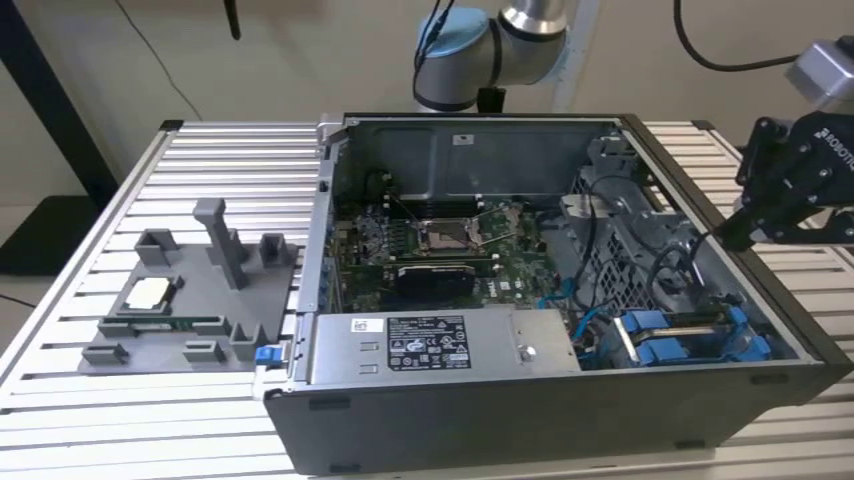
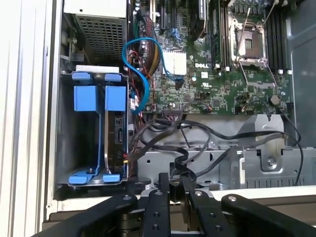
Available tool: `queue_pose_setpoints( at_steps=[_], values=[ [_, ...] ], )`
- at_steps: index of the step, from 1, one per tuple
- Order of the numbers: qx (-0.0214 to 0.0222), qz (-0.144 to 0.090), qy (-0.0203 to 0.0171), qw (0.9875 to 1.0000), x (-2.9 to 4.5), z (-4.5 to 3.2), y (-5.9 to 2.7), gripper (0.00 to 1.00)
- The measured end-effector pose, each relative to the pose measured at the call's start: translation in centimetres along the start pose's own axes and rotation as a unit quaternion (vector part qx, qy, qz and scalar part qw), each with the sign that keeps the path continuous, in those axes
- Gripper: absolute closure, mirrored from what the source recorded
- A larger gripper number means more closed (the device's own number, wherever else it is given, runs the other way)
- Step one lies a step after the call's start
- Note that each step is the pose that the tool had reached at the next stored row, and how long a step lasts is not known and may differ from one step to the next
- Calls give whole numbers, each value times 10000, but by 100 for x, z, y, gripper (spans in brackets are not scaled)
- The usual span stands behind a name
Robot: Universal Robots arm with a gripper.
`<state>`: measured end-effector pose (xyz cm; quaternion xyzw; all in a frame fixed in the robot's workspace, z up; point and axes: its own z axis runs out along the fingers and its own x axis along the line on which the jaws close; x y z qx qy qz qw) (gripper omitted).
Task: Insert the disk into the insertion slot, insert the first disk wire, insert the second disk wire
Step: 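Insert the second disk wire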
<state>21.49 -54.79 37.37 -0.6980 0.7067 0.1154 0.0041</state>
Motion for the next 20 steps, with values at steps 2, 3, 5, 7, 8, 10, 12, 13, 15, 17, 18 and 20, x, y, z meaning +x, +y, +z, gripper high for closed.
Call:
queue_pose_setpoints(
  at_steps=[2, 3, 5, 7, 8, 10, 12, 13, 15, 17, 18, 20],
  values=[
    [-24, 5, 2, 10000, 2, 0, 0, 79],
    [-31, 9, 19, 10000, 2, 0, 0, 79],
    [-33, 21, 98, 9999, 3, 0, -1, 79],
    [-36, 35, 178, 9998, 2, 0, 0, 79],
    [-40, 44, 228, 9997, 2, 0, -1, 79],
    [-44, 58, 310, 9995, 3, 0, 0, 79],
    [-44, 61, 324, 9994, 3, 0, 0, 79],
    [-44, 61, 324, 9994, 3, 0, 0, 79],
    [-45, 61, 325, 9994, 2, 0, 0, 79],
    [-45, 61, 325, 9994, 2, 0, 0, 78],
    [-46, 61, 325, 9994, 2, -1, 0, 78],
    [-46, 61, 327, 9994, 1, -7, 1, 71]
  ],
)
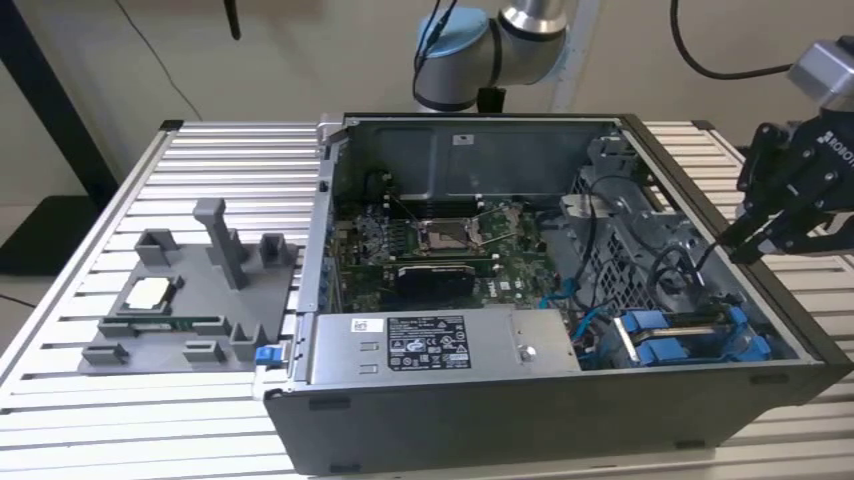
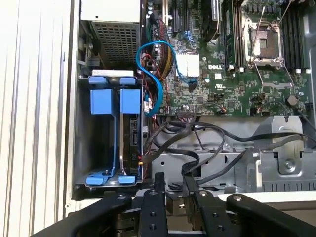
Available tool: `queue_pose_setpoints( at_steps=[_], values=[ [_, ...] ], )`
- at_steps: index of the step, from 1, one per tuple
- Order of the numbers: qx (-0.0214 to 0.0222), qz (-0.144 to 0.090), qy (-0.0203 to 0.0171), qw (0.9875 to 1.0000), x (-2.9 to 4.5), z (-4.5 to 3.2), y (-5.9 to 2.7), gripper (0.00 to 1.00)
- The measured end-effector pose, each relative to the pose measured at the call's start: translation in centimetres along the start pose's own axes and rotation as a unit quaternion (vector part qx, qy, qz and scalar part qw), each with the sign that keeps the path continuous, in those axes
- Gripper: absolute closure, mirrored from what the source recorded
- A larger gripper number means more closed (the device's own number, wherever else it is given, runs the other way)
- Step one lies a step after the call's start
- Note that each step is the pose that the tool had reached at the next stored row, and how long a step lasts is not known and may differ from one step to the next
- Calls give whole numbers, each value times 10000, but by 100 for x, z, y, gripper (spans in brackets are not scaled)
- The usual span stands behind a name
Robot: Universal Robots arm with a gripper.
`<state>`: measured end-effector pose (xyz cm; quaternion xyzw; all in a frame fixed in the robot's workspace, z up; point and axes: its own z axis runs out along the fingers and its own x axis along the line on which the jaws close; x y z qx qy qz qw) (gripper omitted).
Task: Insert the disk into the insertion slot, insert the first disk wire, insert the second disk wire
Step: 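Insert the second disk wire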
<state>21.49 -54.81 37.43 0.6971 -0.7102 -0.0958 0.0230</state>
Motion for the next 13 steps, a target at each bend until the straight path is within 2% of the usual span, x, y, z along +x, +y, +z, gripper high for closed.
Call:
queue_pose_setpoints(
  at_steps=[1, 3, 4, 7, 10, 13],
  values=[
    [0, 4, 19, 10000, -1, 0, 0, 71],
    [3, 17, 109, 9999, -27, 2, -1, 71],
    [4, 18, 128, 9999, -49, 5, 0, 71],
    [3, 14, 166, 9999, -63, -4, -6, 71],
    [-1, 18, 192, 9998, -72, -86, 4, 71],
    [0, 20, 208, 9998, -70, -65, -1, 71]
  ],
)
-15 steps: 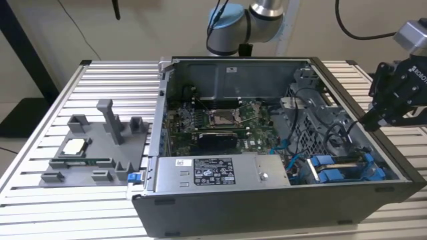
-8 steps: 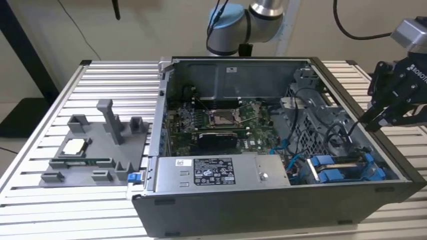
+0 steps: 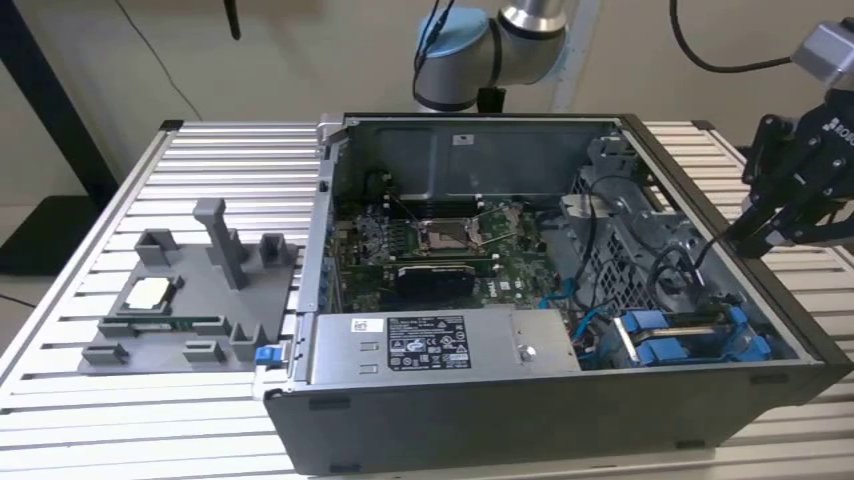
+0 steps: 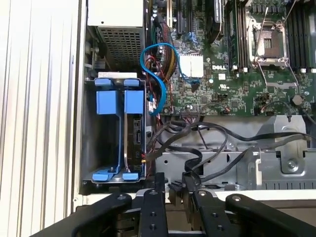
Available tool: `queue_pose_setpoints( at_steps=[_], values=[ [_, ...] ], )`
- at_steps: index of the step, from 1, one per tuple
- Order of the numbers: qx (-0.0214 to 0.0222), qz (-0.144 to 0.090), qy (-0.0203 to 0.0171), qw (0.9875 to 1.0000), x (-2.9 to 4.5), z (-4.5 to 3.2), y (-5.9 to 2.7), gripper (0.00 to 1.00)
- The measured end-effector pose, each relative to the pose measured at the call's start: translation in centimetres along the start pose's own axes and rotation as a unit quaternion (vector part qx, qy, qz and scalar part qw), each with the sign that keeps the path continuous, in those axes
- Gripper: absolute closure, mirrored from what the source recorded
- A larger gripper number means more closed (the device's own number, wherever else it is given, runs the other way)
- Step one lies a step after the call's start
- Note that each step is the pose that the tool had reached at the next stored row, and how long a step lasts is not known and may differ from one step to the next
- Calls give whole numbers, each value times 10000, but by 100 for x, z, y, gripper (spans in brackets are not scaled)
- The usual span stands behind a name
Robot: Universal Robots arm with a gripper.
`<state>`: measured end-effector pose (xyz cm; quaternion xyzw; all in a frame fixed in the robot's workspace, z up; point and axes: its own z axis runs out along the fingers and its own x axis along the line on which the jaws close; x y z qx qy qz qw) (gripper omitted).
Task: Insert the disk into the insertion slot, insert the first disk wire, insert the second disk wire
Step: 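Insert the second disk wire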
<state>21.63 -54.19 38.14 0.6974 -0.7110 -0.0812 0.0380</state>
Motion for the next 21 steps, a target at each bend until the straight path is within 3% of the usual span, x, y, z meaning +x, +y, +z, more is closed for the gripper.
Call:
queue_pose_setpoints(
  at_steps=[4, 8, 11, 15, 21],
  values=[
    [6, -1, -1, 10000, 2, 56, -16, 71],
    [4, 1, 0, 10000, 1, 52, -37, 71],
    [0, 6, -1, 10000, 2, 52, -39, 84],
    [-9, 8, -1, 10000, 2, 52, -40, 85],
    [-62, 11, -1, 10000, 1, 40, -67, 83]
  ],
)
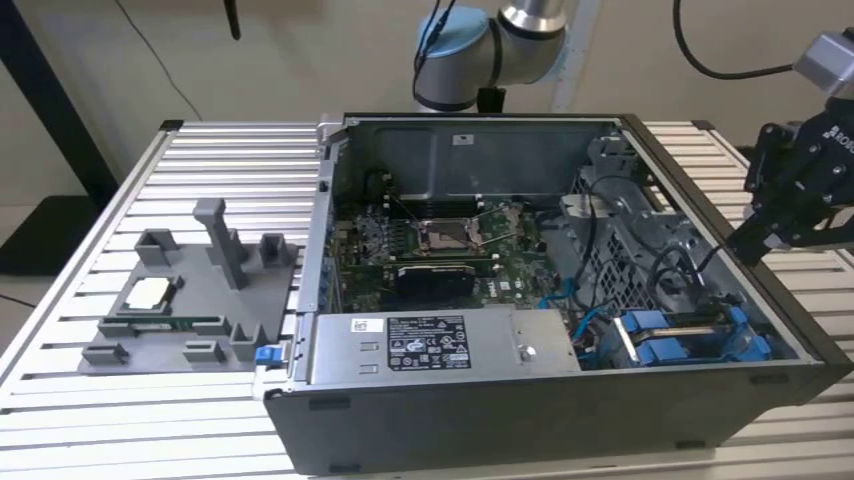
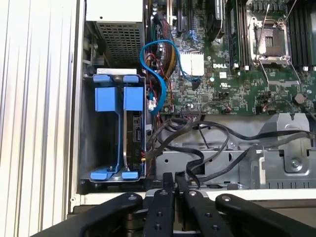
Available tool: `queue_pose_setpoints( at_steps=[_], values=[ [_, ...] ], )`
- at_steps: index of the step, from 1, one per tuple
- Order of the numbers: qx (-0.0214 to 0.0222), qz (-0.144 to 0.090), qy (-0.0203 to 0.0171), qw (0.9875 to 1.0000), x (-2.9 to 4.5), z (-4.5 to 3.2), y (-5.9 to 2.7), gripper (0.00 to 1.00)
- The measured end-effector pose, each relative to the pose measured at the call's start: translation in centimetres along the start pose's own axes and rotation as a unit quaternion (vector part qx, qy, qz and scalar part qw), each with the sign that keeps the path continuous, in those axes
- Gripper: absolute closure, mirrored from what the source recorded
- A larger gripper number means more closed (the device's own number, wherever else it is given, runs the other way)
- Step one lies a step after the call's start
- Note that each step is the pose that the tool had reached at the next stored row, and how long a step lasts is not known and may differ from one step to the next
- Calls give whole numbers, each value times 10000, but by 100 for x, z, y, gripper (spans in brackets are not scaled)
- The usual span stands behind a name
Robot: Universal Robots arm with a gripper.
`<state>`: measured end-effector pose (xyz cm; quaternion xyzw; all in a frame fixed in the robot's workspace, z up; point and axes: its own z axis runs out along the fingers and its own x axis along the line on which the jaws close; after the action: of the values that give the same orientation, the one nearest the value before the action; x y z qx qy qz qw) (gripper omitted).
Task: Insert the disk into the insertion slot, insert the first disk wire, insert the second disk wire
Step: 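Insert the second disk wire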
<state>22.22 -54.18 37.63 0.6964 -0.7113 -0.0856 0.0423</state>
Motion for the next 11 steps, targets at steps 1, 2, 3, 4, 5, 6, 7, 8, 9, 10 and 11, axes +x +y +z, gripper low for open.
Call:
queue_pose_setpoints(
  at_steps=[1, 2, 3, 4, 5, 6, 7, 8, 9, 10, 11],
  values=[
    [-1, 0, 0, 10000, 0, -2, -9, 77],
    [-2, 0, 1, 10000, -1, -5, -22, 77],
    [-2, 0, 0, 10000, -1, -7, -38, 77],
    [-2, 0, 0, 10000, -1, -9, -58, 77],
    [-2, 0, 0, 10000, -2, -10, -81, 77],
    [-4, 0, 0, 10000, -2, -11, -105, 77],
    [-5, 0, 0, 10000, -3, -13, -129, 77],
    [-6, 0, 0, 10000, -3, -11, -142, 77],
    [-7, 0, -1, 10000, -3, -3, -145, 77],
    [-8, 1, 0, 10000, -1, 8, -147, 79],
    [-9, 2, 0, 10000, 1, 20, -150, 79]
  ],
)
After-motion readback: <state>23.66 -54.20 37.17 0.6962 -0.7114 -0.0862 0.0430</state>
